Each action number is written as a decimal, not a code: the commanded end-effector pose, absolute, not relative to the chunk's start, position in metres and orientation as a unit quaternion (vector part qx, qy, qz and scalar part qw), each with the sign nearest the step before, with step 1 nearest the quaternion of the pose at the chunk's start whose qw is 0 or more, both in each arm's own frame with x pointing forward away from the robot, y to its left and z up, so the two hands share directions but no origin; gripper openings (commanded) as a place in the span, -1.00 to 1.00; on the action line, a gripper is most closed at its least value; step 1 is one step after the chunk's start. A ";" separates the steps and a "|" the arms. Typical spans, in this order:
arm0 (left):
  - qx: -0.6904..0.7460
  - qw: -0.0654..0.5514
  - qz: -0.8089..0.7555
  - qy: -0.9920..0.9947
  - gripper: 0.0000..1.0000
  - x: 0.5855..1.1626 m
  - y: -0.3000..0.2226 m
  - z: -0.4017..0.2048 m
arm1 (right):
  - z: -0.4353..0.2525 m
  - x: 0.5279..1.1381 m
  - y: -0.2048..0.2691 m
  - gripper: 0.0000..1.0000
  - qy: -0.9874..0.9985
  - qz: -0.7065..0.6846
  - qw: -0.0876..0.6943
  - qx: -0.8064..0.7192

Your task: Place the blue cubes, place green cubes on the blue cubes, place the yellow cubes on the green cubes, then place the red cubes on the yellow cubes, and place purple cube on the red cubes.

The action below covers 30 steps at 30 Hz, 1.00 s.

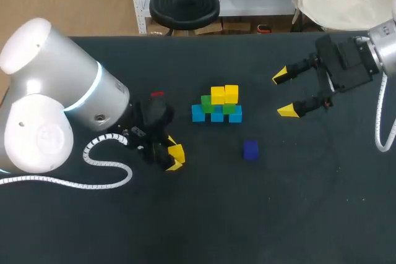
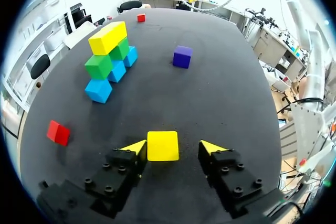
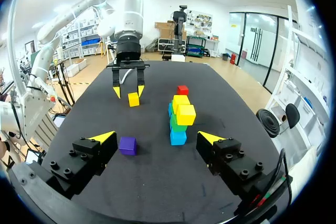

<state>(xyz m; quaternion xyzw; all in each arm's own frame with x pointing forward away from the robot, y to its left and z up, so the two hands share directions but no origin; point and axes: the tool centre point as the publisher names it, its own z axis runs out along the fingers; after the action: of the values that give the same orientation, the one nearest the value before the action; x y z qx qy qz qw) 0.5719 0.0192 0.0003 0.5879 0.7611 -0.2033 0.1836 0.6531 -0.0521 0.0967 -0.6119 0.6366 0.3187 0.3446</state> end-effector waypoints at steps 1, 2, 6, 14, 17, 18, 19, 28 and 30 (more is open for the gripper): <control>0.591 0.185 -0.208 0.757 -0.53 0.576 0.017 0.001 | 0.096 0.653 -0.052 1.00 0.636 0.319 0.345 -0.612; 0.594 0.188 -0.206 0.755 -0.78 0.577 0.017 0.003 | 0.096 0.653 -0.052 1.00 0.636 0.319 0.345 -0.612; 0.605 0.195 -0.198 0.746 -1.00 0.580 0.016 0.012 | 0.096 0.653 -0.052 1.00 0.636 0.319 0.345 -0.612; 0.622 0.209 -0.189 0.730 -1.00 0.599 0.011 0.034 | 0.096 0.653 -0.052 1.00 0.636 0.319 0.345 -0.612; 0.631 0.212 -0.198 0.720 -1.00 0.610 0.007 0.043 | 0.096 0.653 -0.052 1.00 0.636 0.319 0.345 -0.612; 0.634 0.215 -0.197 0.716 -1.00 0.613 0.005 0.048 | 0.096 0.653 -0.052 1.00 0.636 0.319 0.345 -0.612; 0.636 0.216 -0.196 0.714 -1.00 0.616 0.004 0.051 | 0.096 0.653 -0.052 1.00 0.636 0.319 0.345 -0.612; 0.651 0.222 -0.203 0.697 -1.00 0.642 -0.010 0.064 | 0.096 0.653 -0.052 1.00 0.636 0.319 0.345 -0.612; 0.652 0.221 -0.201 0.697 -1.00 0.649 -0.013 0.065 | 0.096 0.653 -0.052 1.00 0.636 0.319 0.345 -0.612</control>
<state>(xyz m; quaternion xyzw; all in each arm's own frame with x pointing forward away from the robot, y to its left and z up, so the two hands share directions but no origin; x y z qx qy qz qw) 0.6339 -0.0071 0.0677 0.6474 0.6989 -0.1953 0.2330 0.6531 -0.0521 0.0967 -0.6119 0.6366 0.3187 0.3446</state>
